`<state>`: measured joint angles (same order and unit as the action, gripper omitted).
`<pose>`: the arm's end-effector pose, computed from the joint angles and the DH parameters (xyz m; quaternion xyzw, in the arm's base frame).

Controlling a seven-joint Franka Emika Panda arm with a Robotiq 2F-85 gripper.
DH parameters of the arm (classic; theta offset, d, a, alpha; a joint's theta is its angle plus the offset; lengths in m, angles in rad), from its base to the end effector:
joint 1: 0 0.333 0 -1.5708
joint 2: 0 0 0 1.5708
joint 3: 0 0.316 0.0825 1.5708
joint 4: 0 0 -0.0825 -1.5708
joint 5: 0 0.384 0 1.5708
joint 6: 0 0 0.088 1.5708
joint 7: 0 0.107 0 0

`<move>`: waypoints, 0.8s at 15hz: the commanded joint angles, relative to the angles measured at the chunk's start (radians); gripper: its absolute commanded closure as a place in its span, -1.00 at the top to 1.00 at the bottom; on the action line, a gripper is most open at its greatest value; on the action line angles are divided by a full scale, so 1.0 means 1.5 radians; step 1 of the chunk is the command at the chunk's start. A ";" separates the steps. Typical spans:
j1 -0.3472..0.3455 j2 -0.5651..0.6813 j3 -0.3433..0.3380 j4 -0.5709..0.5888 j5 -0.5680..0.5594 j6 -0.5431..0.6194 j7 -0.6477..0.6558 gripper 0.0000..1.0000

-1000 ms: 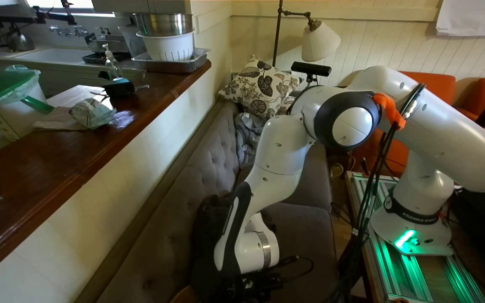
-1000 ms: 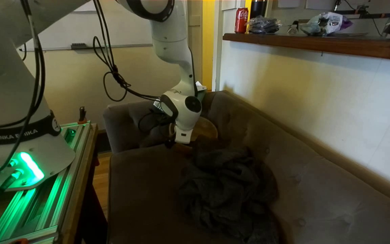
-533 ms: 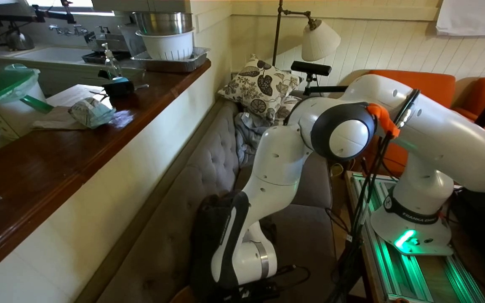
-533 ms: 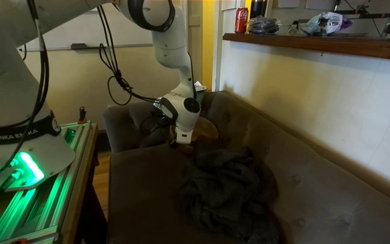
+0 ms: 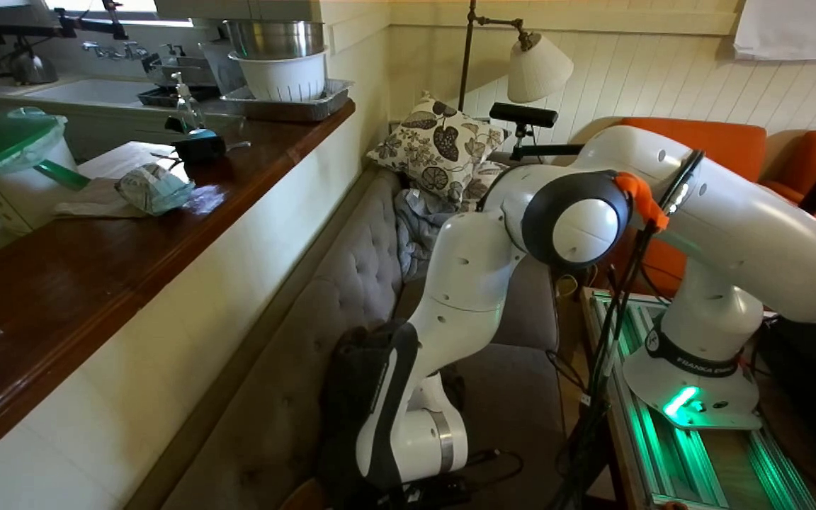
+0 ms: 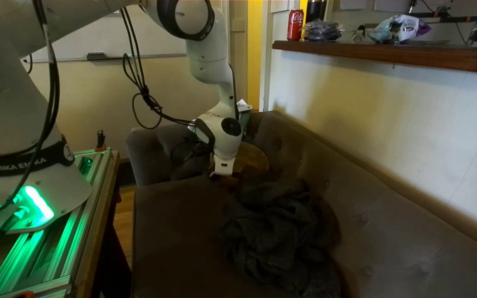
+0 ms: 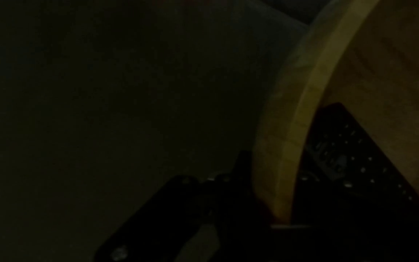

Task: Put the wooden bowl on top of the brown cloth on the sofa.

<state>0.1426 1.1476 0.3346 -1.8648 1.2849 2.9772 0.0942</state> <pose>0.4598 0.1998 -0.0889 -0.8291 0.5076 0.1336 0.1926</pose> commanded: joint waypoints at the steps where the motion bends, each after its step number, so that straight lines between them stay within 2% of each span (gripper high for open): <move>1: -0.050 -0.020 0.053 -0.018 0.070 0.066 -0.089 -0.91; 5: -0.152 -0.045 0.139 -0.044 0.177 0.129 -0.247 -0.91; 7: -0.206 -0.062 0.173 -0.048 0.258 0.145 -0.342 -0.91; 9: -0.239 -0.098 0.175 -0.066 0.342 0.114 -0.434 -0.91; 12: -0.250 -0.174 0.137 -0.121 0.495 0.028 -0.576 -0.91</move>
<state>-0.1978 1.0472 0.5732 -1.9684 1.8313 3.1536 -0.6167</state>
